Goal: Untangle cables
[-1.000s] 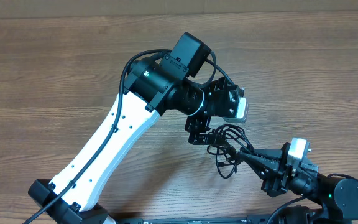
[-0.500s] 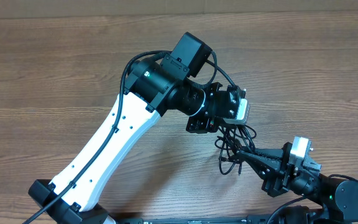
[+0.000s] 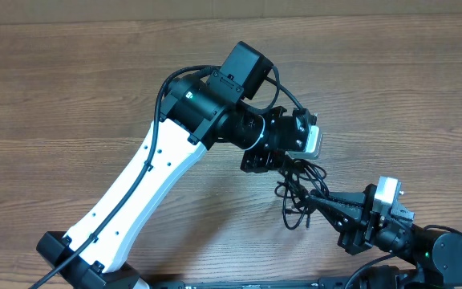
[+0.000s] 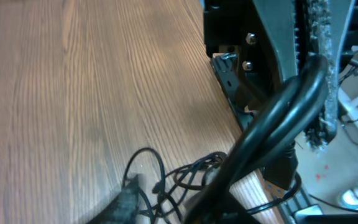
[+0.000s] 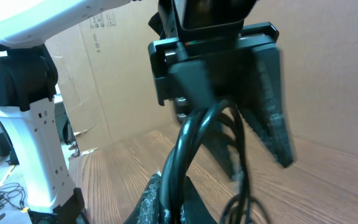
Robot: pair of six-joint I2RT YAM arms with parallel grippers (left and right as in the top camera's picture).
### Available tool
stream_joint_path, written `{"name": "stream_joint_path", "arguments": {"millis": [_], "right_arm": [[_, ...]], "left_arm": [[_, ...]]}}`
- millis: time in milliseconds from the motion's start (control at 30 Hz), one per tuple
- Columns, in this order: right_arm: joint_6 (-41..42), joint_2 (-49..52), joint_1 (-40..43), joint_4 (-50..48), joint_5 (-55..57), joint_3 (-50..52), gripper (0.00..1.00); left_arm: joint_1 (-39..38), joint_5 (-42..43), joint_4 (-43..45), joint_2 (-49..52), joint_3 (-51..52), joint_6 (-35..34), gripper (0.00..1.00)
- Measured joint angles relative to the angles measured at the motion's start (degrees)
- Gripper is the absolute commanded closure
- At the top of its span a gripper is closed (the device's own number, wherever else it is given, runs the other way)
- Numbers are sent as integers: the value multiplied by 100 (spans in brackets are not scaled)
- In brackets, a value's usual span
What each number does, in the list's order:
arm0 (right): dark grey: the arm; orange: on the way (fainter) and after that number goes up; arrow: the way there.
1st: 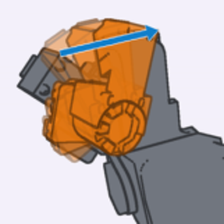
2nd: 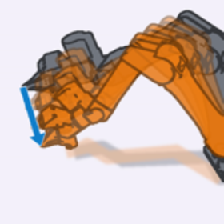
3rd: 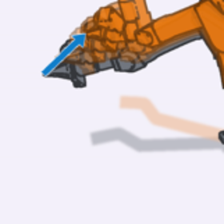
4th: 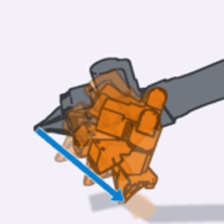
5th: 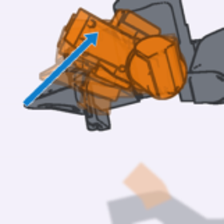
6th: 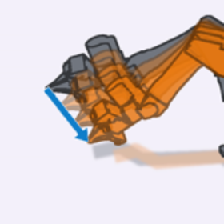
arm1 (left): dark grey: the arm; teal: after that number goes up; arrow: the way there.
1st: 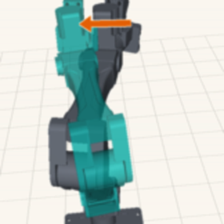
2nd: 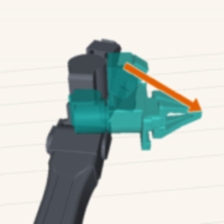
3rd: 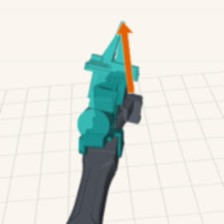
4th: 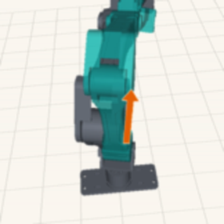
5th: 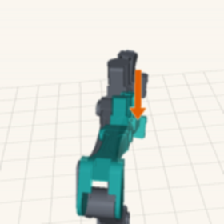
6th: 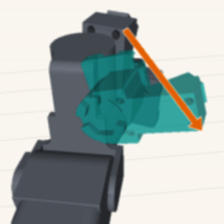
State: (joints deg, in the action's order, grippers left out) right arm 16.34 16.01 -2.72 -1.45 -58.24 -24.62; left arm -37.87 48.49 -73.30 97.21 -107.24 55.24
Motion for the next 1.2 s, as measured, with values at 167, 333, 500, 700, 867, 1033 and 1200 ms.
{"name": "stream_joint_path", "arguments": {"millis": [167,333,500,700,867,1033,1200], "right_arm": [[90,0,0,-79,20,0,96],[243,0,0,-234,22,0,96],[407,0,0,-389,37,0,96],[468,0,0,-391,109,0,96],[498,0,0,-391,127,0,67],[461,-4,0,-286,168,0,23],[476,-4,0,127,505,0,8]], "left_arm": [[0,188,-2,0,0,-26,48],[0,271,-2,0,0,-44,64],[0,404,-2,0,0,-70,96],[0,457,-2,0,0,-63,96],[0,448,0,0,0,-68,96],[0,155,149,0,0,-446,96],[0,-979,490,0,0,-1888,96]]}}
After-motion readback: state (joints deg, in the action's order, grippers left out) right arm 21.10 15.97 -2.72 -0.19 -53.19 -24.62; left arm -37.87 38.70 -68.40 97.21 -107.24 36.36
